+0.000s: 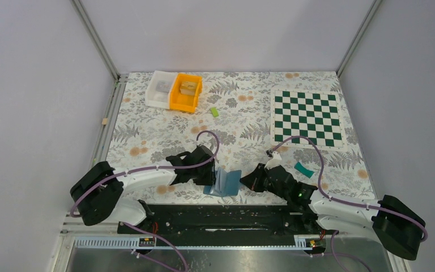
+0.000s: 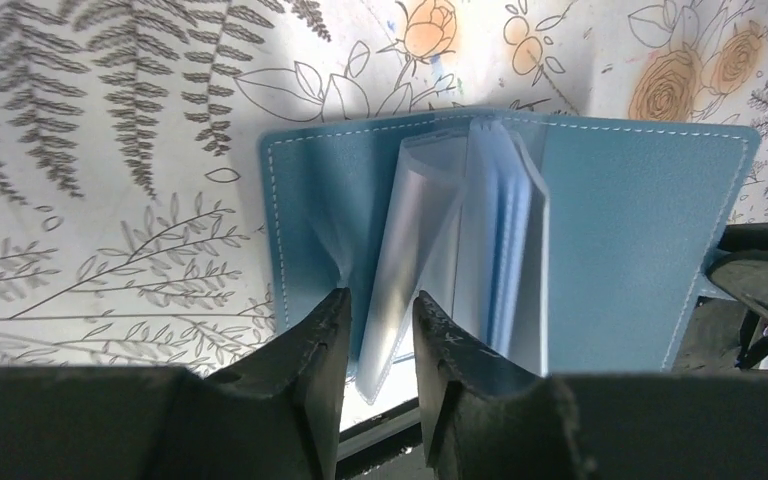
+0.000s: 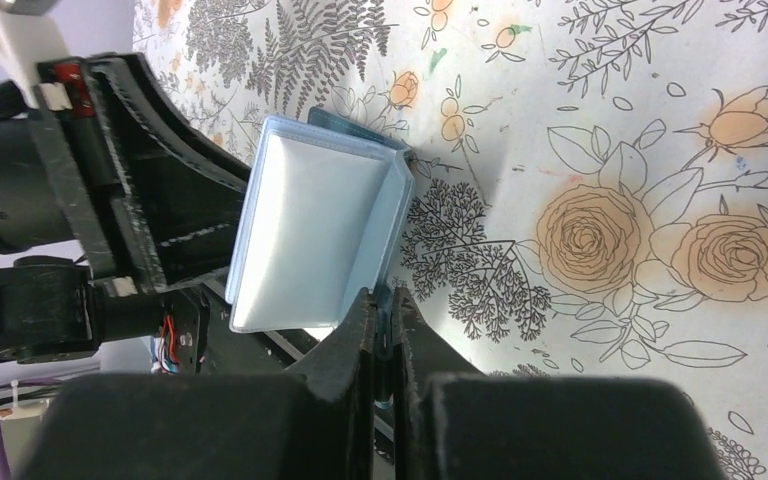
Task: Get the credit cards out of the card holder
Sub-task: Open the card holder at the center of the board.
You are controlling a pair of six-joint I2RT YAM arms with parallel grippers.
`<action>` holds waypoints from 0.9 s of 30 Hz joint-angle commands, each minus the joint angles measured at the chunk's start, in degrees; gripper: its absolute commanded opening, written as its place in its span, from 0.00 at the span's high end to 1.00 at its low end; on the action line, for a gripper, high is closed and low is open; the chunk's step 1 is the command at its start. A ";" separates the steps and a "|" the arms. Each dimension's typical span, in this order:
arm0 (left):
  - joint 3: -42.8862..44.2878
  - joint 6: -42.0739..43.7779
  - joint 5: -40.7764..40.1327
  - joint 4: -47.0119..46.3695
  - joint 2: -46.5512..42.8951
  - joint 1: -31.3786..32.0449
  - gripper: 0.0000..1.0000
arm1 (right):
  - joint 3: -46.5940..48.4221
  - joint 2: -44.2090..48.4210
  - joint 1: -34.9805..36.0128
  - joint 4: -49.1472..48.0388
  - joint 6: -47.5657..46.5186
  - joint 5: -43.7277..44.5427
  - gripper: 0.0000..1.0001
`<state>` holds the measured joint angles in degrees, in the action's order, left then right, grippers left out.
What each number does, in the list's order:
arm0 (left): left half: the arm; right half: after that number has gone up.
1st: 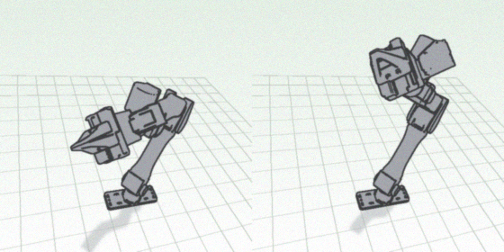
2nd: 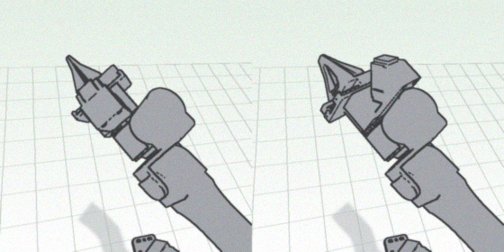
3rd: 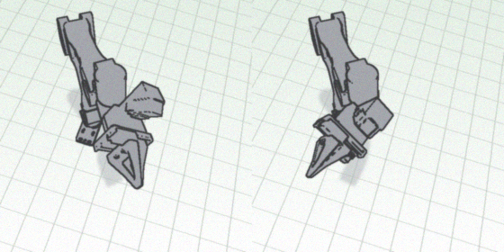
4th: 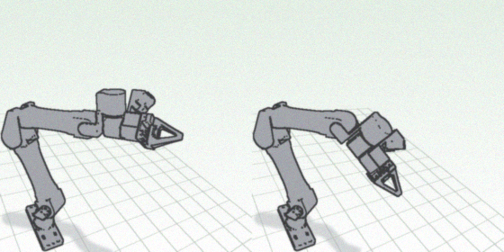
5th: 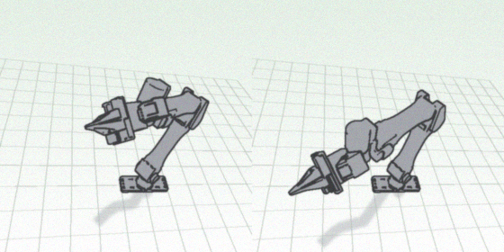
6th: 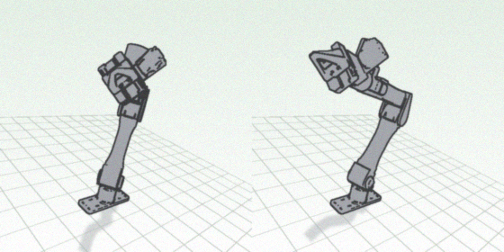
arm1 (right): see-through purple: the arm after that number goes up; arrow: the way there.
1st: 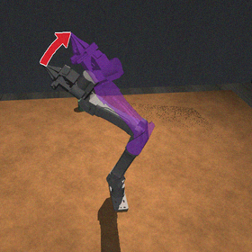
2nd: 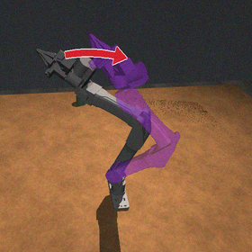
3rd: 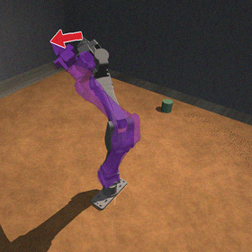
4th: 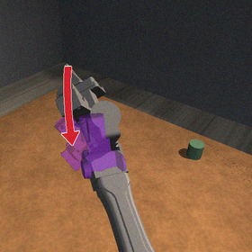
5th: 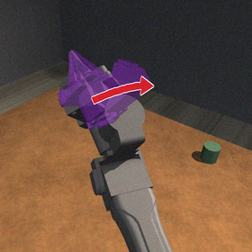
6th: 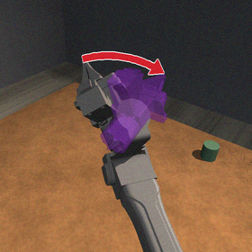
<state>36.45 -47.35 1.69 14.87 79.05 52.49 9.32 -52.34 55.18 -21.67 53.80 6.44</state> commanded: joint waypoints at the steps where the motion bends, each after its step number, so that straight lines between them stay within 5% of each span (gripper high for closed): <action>1: 4.19 1.79 -4.40 6.02 -4.22 -0.43 0.70 | 1.36 0.32 0.44 1.49 -0.75 1.05 1.00; 27: 7.54 3.12 1.96 7.04 -12.91 -0.49 0.61 | 2.16 -1.51 0.10 6.53 -5.10 2.75 1.00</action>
<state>40.27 -45.32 -0.01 24.25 70.08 52.10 9.41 -54.74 55.18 -15.62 50.35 7.92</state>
